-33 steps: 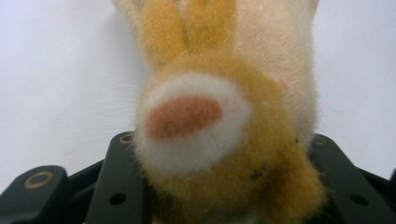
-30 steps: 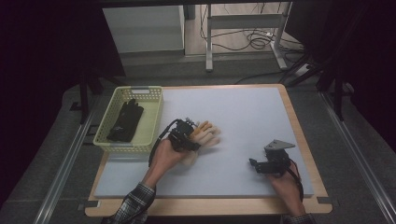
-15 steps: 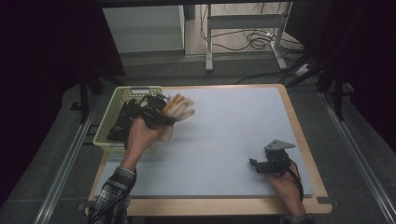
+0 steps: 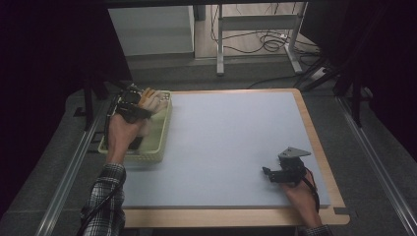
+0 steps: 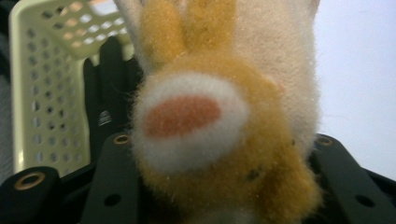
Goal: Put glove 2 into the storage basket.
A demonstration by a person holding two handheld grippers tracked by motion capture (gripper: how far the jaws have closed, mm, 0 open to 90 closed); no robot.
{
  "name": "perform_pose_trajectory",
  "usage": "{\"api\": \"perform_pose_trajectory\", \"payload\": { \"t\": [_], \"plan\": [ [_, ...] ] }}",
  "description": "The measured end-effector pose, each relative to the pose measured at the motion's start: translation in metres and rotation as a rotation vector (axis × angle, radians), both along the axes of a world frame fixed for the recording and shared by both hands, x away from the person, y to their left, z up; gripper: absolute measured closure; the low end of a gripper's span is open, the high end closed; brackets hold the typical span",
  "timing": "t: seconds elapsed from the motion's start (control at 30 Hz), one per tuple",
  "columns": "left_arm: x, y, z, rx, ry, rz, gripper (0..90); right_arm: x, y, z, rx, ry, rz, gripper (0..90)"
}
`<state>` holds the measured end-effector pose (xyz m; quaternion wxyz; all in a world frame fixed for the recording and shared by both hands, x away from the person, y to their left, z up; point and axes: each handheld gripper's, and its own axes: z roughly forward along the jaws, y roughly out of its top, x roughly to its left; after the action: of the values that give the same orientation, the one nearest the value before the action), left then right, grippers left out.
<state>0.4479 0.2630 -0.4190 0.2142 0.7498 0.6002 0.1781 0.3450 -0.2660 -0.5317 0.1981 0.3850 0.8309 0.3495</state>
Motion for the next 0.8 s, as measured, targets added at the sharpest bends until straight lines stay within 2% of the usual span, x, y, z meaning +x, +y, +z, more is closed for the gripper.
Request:
{"api": "perform_pose_trajectory", "payload": {
  "t": [0.03, 0.07, 0.1, 0.2, 0.23, 0.27, 0.37, 0.4, 0.53, 0.57, 0.6, 0.63, 0.67, 0.7, 0.73, 0.77, 0.8],
  "plan": [
    [0.0, 0.0, 0.0, 0.0, 0.0, 0.0, 51.7, 0.0, 0.0, 0.0, 0.0, 0.0, 0.0, 17.6],
    [0.005, 0.005, -0.011, 0.015, 0.014, 0.017, 51.6, 0.0, 0.0, 0.0, 0.0, 0.0, 0.0, 17.6],
    [0.005, 0.005, -0.011, 0.015, 0.014, 0.017, 51.5, 0.0, 0.0, 0.0, 0.0, 0.0, 0.0, 17.6],
    [0.015, 0.01, -0.035, 0.016, 0.059, 0.026, 50.8, 0.0, 0.0, 0.0, 0.0, 0.0, 0.0, 17.6],
    [0.015, 0.01, -0.035, 0.016, 0.059, 0.026, 50.5, 0.0, 0.0, 0.0, 0.0, 0.0, 0.0, 17.6],
    [0.019, 0.007, -0.046, 0.011, 0.077, 0.017, 50.3, 0.0, 0.0, 0.0, 0.0, 0.0, 0.0, 17.6],
    [0.023, 0.003, -0.054, 0.006, 0.094, 0.01, 49.2, 0.0, 0.0, 0.0, 0.0, 0.0, 0.0, 17.6],
    [0.028, -0.004, -0.062, 0.012, 0.113, -0.005, 48.9, 0.0, 0.0, 0.0, 0.0, 0.0, 0.0, 17.6],
    [0.037, -0.016, -0.074, -0.001, 0.155, -0.032, 47.6, 0.0, 0.0, 0.0, -0.001, -0.002, 0.001, 17.6],
    [0.037, -0.016, -0.074, -0.001, 0.155, -0.032, 47.0, 0.0, 0.0, 0.0, -0.001, -0.002, 0.001, 17.6],
    [0.041, -0.019, -0.08, -0.037, 0.19, -0.047, 45.6, 0.0, 0.0, 0.0, 0.0, -0.001, 0.001, 17.6],
    [0.041, -0.019, -0.08, -0.037, 0.19, -0.047, 43.3, 0.0, 0.0, 0.0, -0.001, -0.002, 0.001, 17.5],
    [0.045, -0.017, -0.087, -0.113, 0.244, -0.05, 41.5, 0.0, 0.0, 0.0, -0.001, -0.002, 0.001, 17.6],
    [0.045, -0.017, -0.087, -0.113, 0.244, -0.05, 36.7, 0.0, 0.0, 0.0, -0.001, -0.002, 0.001, 17.6],
    [0.048, -0.008, -0.091, -0.153, 0.274, -0.018, 28.5, 0.0, 0.0, 0.0, -0.001, -0.001, 0.001, 17.6],
    [0.048, -0.005, -0.09, -0.179, 0.271, -0.016, 20.0, 0.0, 0.0, 0.0, -0.001, -0.002, 0.002, 17.6],
    [0.047, -0.002, -0.087, -0.201, 0.259, -0.022, 15.4, 0.0, 0.0, 0.0, -0.003, -0.003, 0.003, 17.6]
  ]
}}
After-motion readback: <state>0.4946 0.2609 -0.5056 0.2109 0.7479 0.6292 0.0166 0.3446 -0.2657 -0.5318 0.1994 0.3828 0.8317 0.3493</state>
